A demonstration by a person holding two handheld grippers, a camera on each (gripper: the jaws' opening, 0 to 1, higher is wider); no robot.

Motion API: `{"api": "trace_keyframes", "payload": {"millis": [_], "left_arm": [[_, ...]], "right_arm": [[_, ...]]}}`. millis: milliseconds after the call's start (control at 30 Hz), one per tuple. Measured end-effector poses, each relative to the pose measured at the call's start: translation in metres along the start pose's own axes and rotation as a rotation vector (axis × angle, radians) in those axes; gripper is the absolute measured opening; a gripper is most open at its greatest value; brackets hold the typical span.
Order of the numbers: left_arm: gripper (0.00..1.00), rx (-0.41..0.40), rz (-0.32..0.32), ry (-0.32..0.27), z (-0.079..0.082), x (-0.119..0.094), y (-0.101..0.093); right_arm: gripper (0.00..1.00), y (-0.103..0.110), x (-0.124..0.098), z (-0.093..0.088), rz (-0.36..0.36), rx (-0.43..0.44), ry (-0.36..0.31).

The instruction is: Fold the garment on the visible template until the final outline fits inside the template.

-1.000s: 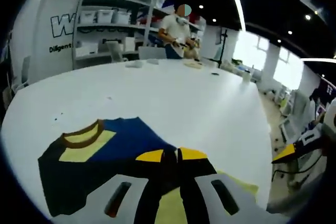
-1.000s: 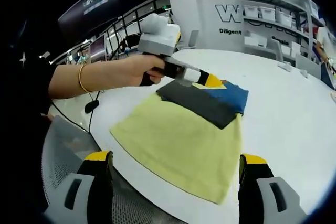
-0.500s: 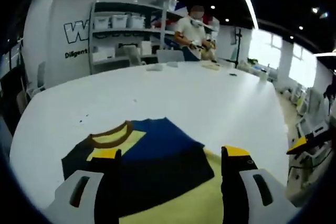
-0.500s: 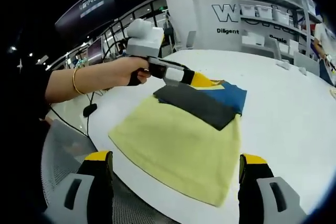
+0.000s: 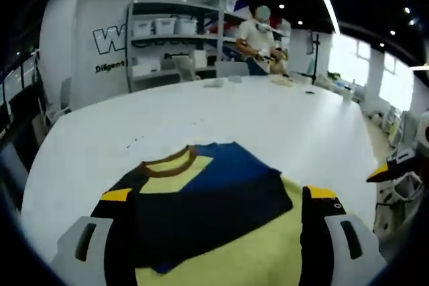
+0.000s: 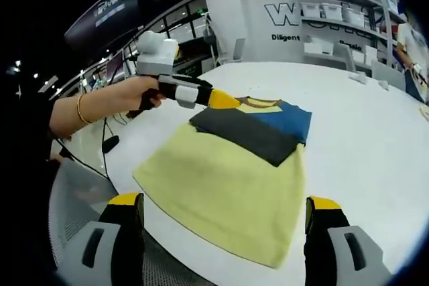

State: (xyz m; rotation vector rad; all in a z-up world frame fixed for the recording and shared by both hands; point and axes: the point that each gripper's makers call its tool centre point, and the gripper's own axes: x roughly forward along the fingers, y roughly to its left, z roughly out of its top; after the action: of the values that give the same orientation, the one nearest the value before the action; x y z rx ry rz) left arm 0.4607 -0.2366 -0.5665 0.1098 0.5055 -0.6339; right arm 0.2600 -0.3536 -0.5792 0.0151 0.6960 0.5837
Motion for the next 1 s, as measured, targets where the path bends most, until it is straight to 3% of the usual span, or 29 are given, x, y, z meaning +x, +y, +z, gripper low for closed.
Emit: {"api": "trace_keyframes", "payload": {"millis": [333,567,800,1000], "left_arm": [[0.98,0.004,0.061,0.025,-0.017,-0.02,0.043],[0.97,-0.032,0.106,0.058,-0.04,-0.03,0.079],[0.88,-0.051,0.119,0.095,-0.061,-0.032,0.098],[0.73,-0.1,0.103,0.12,-0.08,-0.028,0.106]], "right_arm": [[0.99,-0.004,0.004,-0.006,-0.005,0.005,0.019],[0.99,-0.006,0.006,-0.016,-0.012,0.005,0.04],[0.99,-0.006,0.006,-0.017,-0.01,0.008,0.034],[0.99,-0.01,0.008,-0.023,-0.019,0.011,0.04]]}}
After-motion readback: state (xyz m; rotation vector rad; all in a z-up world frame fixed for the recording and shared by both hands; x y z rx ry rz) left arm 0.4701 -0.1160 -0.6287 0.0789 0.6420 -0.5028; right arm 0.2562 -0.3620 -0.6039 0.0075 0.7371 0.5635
